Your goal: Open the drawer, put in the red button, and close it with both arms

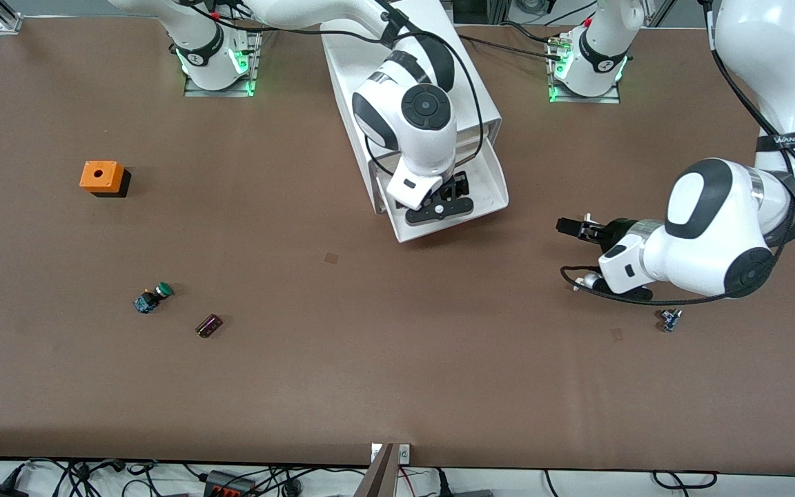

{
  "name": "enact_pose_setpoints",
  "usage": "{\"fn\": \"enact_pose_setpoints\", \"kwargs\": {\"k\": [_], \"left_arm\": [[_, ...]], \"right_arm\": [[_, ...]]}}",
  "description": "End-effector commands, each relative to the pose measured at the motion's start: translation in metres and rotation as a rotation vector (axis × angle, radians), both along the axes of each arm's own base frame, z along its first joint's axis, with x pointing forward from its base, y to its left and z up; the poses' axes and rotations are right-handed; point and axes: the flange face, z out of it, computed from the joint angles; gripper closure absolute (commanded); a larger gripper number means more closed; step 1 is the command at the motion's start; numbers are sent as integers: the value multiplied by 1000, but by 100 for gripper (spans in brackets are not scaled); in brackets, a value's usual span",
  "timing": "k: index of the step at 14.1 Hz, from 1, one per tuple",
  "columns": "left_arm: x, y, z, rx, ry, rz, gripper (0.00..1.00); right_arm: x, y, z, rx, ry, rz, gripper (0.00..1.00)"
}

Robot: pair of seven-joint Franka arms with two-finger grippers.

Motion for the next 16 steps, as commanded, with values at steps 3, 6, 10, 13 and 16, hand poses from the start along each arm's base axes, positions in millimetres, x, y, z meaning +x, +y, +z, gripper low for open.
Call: {"fn": "enact_pose_setpoints", "kwargs": {"k": [3, 6, 10, 13, 16], "left_arm": [[6, -23, 22, 46, -49, 15, 0], [14, -55, 5, 98, -99, 147, 0], [2, -140, -20, 257, -170, 273, 0], [-8, -188, -55, 323, -196, 389, 0], [-30, -209, -71, 359, -171, 431, 0]], "right_arm": [[66, -80, 73, -5, -101, -143, 0], [101, -140, 104, -21, -128, -234, 0], [152, -268, 101, -127, 5, -136, 0], [178, -369, 102, -128, 42, -106, 0], [191, -461, 105, -103, 67, -106, 0]]}}
